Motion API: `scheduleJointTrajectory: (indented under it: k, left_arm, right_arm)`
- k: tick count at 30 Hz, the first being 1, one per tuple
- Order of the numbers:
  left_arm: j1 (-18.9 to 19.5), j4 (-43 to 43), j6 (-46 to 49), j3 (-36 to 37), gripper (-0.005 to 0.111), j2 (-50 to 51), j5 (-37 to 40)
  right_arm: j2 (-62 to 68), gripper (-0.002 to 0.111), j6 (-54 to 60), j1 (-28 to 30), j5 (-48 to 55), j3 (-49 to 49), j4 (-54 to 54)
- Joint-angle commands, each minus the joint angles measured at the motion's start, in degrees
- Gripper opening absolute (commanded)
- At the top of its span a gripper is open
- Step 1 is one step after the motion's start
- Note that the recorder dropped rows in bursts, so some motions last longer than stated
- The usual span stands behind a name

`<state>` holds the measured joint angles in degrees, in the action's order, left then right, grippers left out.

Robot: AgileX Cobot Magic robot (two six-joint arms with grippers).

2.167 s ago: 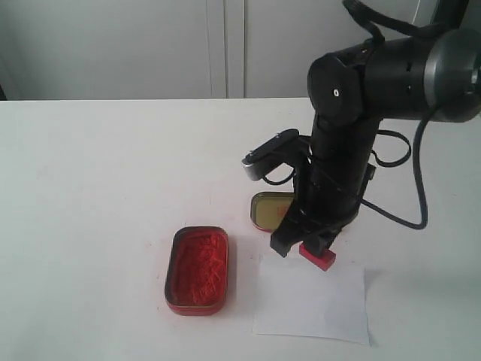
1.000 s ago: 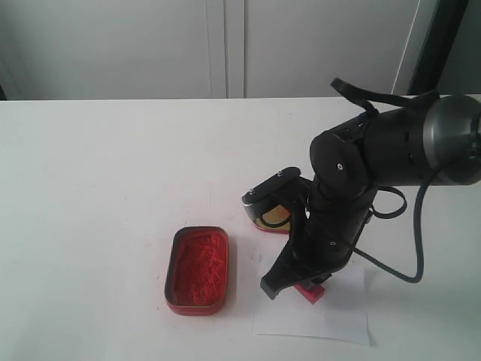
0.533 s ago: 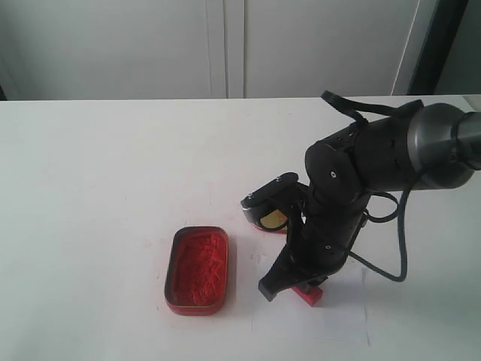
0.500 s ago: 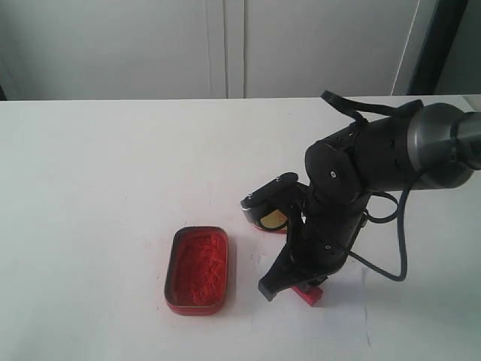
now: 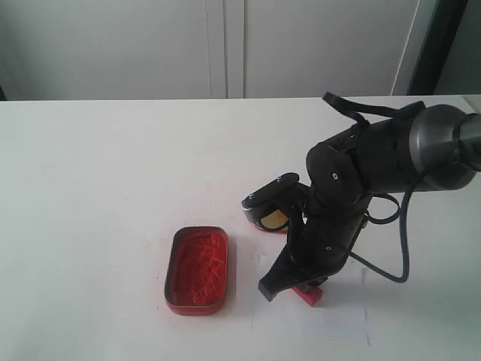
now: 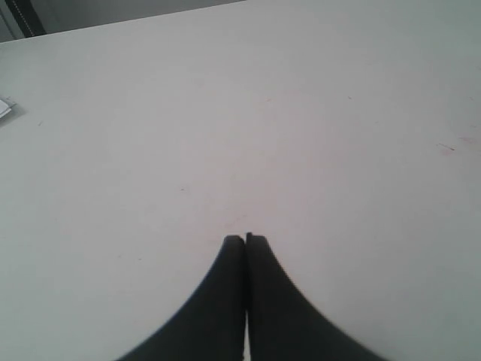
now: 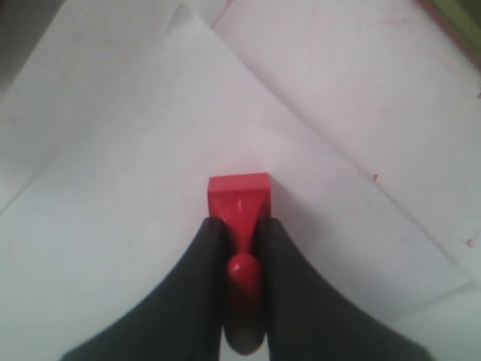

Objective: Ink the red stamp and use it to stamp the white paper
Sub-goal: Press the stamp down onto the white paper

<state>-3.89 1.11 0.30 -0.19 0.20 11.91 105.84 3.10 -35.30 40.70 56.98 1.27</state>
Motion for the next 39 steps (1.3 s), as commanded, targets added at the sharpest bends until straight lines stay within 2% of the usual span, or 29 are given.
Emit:
scheduleJointTrajectory:
  k: [1,32,39]
  left_arm:
    - [0.03,-0.15,0.16,0.19,0.000,-0.20,0.05]
    - [0.03,-0.15,0.16,0.19,0.000,-0.20,0.05]
    - [0.03,-0.15,0.16,0.19,0.000,-0.20,0.05]
  right_arm:
    - [6.81,0.000,-0.38,-0.09,-3.59,-3.79,-1.27]
    - [6.70,0.000,-0.48,-0.04,-5.59,-3.01,-3.57]
    - [1.26,0.000,-0.48,-0.04,-5.34,-2.78,-2.75]
